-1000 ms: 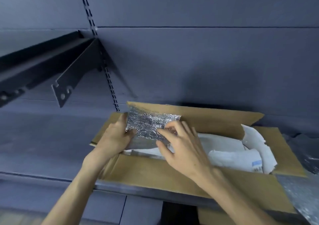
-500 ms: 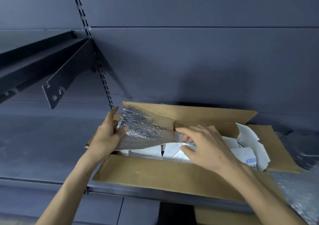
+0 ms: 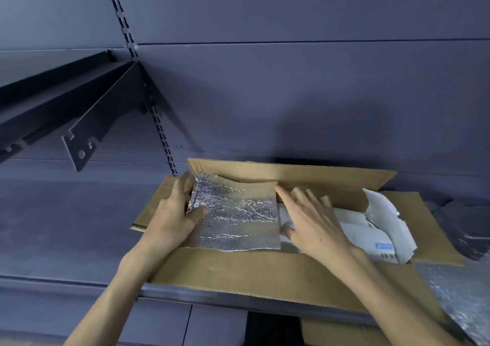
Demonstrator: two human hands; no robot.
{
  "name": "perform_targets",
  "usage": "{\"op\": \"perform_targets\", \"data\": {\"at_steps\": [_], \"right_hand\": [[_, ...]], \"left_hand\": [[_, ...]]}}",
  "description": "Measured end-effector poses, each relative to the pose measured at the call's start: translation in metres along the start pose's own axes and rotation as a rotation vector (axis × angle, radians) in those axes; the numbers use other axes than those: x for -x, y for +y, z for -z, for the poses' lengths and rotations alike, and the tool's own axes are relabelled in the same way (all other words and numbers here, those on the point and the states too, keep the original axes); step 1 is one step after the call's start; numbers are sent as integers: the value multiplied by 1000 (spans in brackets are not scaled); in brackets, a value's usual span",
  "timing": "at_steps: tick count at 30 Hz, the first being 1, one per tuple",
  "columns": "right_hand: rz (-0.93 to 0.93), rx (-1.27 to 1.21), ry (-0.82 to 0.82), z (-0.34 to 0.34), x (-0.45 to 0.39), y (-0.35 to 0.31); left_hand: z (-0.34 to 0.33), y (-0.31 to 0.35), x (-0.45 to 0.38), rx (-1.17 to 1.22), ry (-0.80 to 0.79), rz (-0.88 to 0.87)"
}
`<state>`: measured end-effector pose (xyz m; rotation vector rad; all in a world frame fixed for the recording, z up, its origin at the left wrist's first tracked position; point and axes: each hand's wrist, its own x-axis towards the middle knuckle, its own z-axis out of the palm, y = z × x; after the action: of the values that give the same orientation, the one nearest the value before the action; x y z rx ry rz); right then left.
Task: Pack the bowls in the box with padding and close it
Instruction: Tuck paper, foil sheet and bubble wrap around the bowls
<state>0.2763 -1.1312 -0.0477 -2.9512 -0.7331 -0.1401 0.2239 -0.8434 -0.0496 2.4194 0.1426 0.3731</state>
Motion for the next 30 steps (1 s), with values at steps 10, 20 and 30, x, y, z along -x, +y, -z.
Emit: {"op": "perform_targets", "data": {"at_steps": [10, 20, 30], "right_hand": [[355, -309, 20, 0, 8, -7], [458, -182, -107, -9, -23, -12], [424, -167, -348, -7, -45, -17]], "left_hand": [[-5, 13, -1, -521, 61, -254], [4, 4, -23, -507, -574, -453], [4, 3, -37, -709, -714, -312]]}}
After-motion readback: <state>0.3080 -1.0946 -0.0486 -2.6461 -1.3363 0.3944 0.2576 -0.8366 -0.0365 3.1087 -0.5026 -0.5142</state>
